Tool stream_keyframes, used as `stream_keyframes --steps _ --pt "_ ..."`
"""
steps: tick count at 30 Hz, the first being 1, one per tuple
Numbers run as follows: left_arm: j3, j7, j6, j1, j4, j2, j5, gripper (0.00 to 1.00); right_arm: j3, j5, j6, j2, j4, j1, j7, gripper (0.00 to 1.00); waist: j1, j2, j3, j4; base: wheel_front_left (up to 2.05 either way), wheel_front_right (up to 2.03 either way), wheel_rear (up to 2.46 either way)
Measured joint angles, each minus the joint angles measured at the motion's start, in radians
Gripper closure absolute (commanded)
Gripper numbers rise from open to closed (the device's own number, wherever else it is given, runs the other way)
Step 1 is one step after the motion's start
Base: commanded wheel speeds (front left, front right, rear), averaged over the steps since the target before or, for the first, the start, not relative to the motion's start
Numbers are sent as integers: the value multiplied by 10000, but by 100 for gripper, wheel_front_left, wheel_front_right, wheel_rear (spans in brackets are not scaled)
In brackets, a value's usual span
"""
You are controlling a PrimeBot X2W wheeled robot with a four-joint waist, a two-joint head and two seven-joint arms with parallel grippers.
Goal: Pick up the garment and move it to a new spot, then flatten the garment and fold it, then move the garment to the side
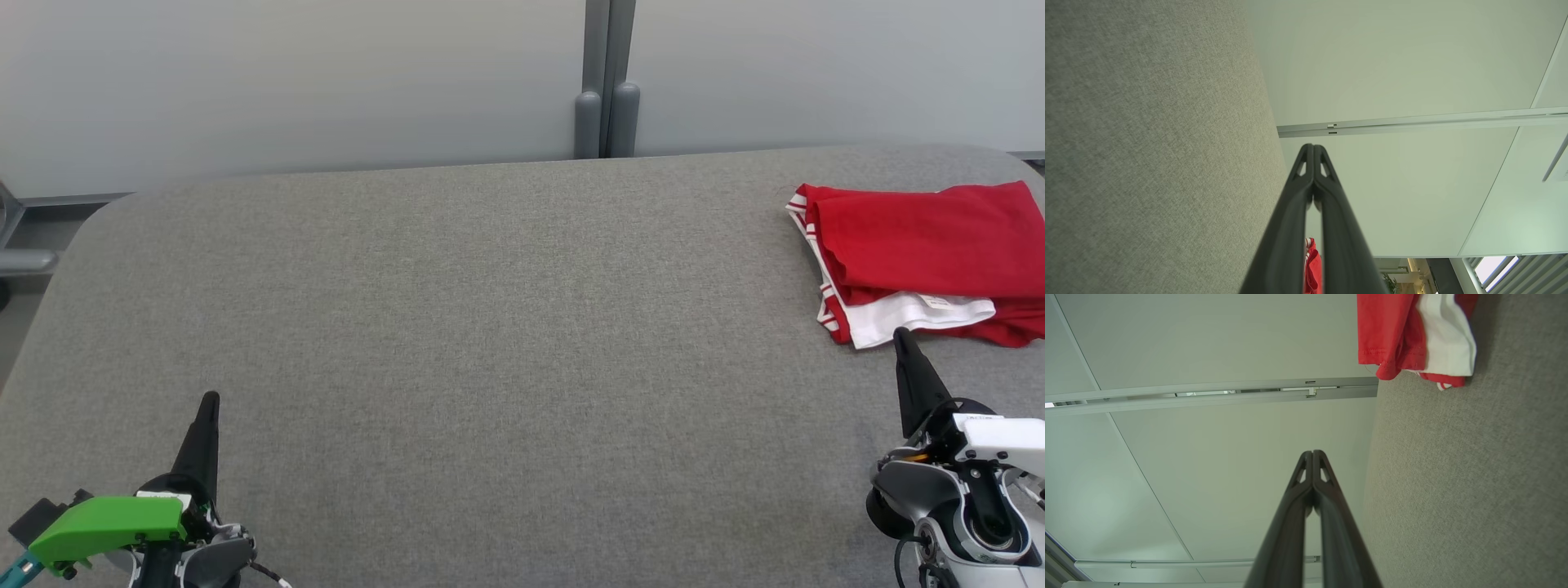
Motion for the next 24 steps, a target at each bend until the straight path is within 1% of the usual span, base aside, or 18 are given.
stream_keyframes --steps 24 --pt "8 2 0 -3 4 0 0 100 -17 0 13 12 6 -1 56 100 0 0 0 0 0 0 0"
